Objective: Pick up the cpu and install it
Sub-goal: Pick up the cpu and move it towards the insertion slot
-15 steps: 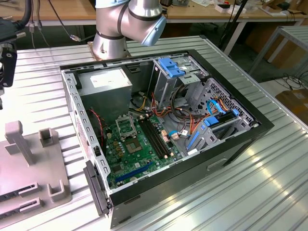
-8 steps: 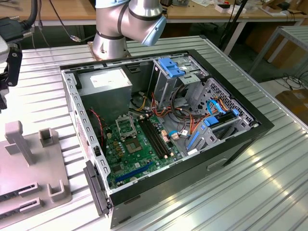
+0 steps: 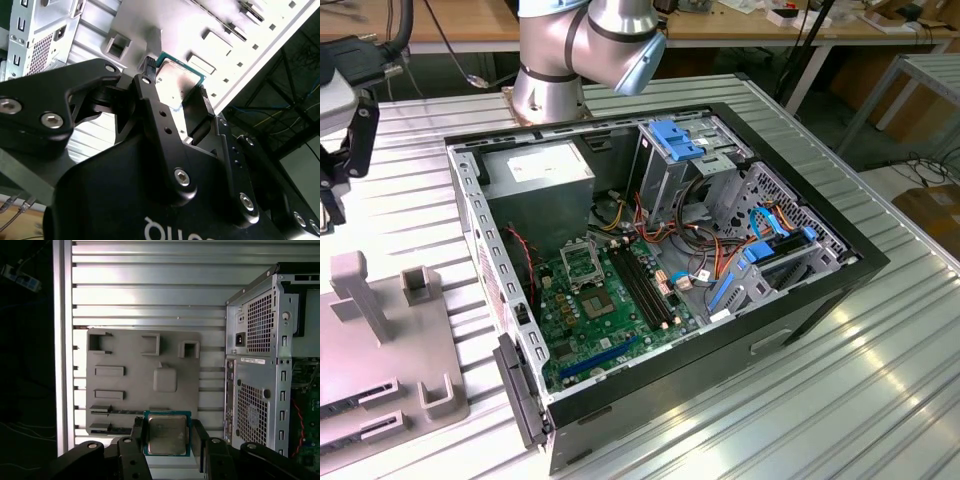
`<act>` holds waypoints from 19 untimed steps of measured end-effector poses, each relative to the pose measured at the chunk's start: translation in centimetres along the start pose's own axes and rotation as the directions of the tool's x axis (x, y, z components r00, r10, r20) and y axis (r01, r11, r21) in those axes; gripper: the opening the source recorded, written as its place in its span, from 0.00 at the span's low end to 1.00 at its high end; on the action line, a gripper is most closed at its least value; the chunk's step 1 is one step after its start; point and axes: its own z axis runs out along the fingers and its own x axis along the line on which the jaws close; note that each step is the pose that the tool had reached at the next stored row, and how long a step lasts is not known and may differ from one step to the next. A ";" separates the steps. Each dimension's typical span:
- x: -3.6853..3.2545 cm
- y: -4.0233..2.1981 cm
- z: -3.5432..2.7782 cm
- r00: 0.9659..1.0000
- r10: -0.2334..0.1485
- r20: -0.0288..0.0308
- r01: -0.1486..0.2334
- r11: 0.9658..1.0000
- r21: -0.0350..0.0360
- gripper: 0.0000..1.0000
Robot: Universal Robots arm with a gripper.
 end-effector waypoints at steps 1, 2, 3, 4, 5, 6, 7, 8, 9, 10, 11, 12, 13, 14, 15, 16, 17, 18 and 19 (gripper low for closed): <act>-0.08 0.00 0.00 1.000 0.000 0.000 0.000 1.000 0.000 0.47; -0.17 0.00 0.00 1.000 0.000 0.000 0.000 1.000 0.000 0.47; -0.26 0.00 -0.01 1.000 0.000 0.000 0.000 1.000 0.000 0.47; -0.43 0.00 -0.02 1.000 0.000 0.000 0.000 1.000 0.000 0.47; -0.51 -0.01 -0.02 1.000 0.000 0.000 0.000 1.000 0.000 0.47; -0.61 -0.01 -0.02 1.000 0.000 0.000 0.000 1.000 0.000 0.47; -0.74 -0.01 -0.03 1.000 0.000 0.000 0.000 1.000 0.000 0.47; -0.85 -0.01 -0.03 1.000 0.000 0.000 0.000 1.000 0.000 0.47; -0.92 -0.01 -0.03 1.000 0.000 0.000 0.000 1.000 0.000 0.47; -1.06 -0.01 -0.03 1.000 0.000 0.000 0.000 1.000 0.000 0.47; -1.19 -0.01 -0.04 1.000 0.000 0.000 0.000 1.000 0.000 0.47; -1.27 -0.01 -0.04 1.000 0.000 0.000 0.000 1.000 0.000 0.47; -1.36 -0.01 -0.04 1.000 0.000 0.000 0.000 1.000 0.000 0.47; -1.44 -0.01 -0.04 1.000 0.000 0.000 0.000 1.000 0.000 0.47; -1.58 -0.01 -0.05 1.000 0.000 0.000 0.000 1.000 0.000 0.47; -1.69 -0.02 -0.05 1.000 0.000 0.000 0.000 1.000 0.000 0.47; -1.78 -0.01 -0.05 1.000 0.000 0.000 0.000 1.000 0.000 0.47; -1.86 -0.01 -0.06 1.000 0.000 0.000 0.000 1.000 0.000 0.47; -1.94 -0.01 -0.06 1.000 0.000 0.000 0.000 1.000 0.000 0.47</act>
